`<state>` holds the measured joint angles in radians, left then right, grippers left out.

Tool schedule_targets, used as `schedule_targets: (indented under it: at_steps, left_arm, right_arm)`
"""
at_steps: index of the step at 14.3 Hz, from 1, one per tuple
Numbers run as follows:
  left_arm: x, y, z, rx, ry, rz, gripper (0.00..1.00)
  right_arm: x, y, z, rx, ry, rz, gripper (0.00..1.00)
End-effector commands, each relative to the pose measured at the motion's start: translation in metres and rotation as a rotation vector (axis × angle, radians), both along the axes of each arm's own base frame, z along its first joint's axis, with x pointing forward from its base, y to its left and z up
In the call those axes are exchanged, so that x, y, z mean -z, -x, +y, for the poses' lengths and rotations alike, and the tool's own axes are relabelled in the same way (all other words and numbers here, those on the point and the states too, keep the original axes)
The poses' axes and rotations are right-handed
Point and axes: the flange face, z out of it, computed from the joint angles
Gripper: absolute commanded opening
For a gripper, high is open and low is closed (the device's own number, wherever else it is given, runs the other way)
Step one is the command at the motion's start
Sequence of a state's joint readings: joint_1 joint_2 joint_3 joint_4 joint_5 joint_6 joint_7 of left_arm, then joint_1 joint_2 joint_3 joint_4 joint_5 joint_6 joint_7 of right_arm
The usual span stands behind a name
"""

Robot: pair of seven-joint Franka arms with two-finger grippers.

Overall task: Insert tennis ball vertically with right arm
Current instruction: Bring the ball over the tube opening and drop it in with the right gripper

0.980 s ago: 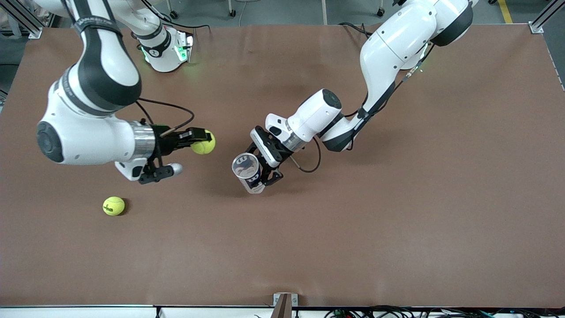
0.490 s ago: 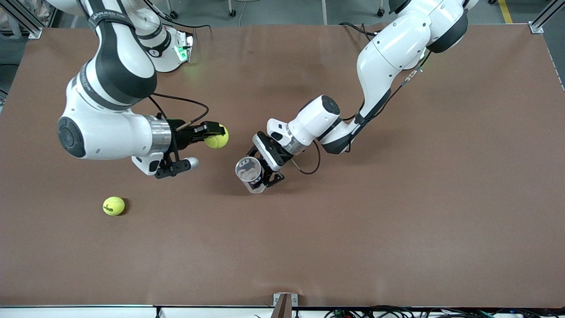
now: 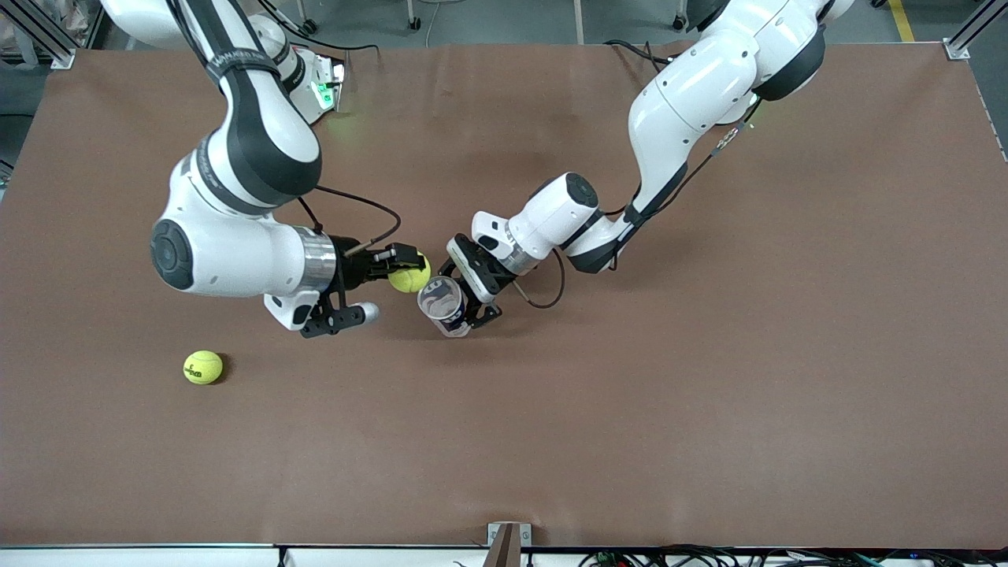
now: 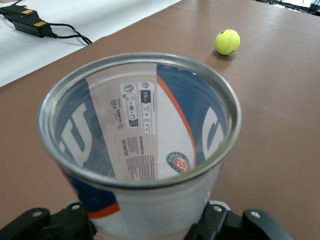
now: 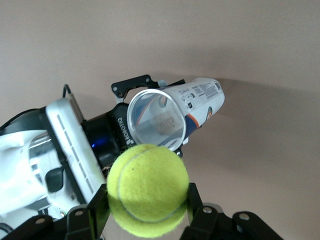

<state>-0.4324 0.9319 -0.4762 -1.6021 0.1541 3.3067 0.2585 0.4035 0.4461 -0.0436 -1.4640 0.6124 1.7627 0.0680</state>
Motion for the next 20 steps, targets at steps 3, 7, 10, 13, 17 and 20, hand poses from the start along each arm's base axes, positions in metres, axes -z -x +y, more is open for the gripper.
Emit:
schedule_targets:
  at_steps: [3, 7, 10, 13, 17, 20]
  left_arm:
    - [0.001, 0.004, -0.007, -0.003, 0.016, -0.004, 0.69]
    - [0.000, 0.004, -0.008, -0.002, 0.017, -0.005, 0.69]
    - [0.000, 0.005, -0.009, -0.001, 0.017, -0.005, 0.69]
    - [0.000, 0.005, -0.009, -0.001, 0.017, -0.005, 0.69]
    - [0.000, 0.005, -0.009, -0.001, 0.017, -0.005, 0.70]
    - [0.001, 0.005, -0.009, 0.000, 0.016, -0.004, 0.72]
  right_arm:
    - [0.023, -0.001, 0.019, 0.007, 0.000, -0.021, 0.22]
    - [0.031, -0.003, 0.021, 0.009, 0.007, -0.026, 0.23]
    - [0.037, -0.003, 0.023, 0.001, 0.030, -0.039, 0.23]
    - [0.036, -0.002, 0.029, 0.000, 0.030, -0.049, 1.00]
    - [0.031, -0.014, -0.001, 0.019, 0.081, -0.076, 1.00]
    - [0.030, -0.046, -0.094, 0.087, 0.196, -0.117, 1.00]
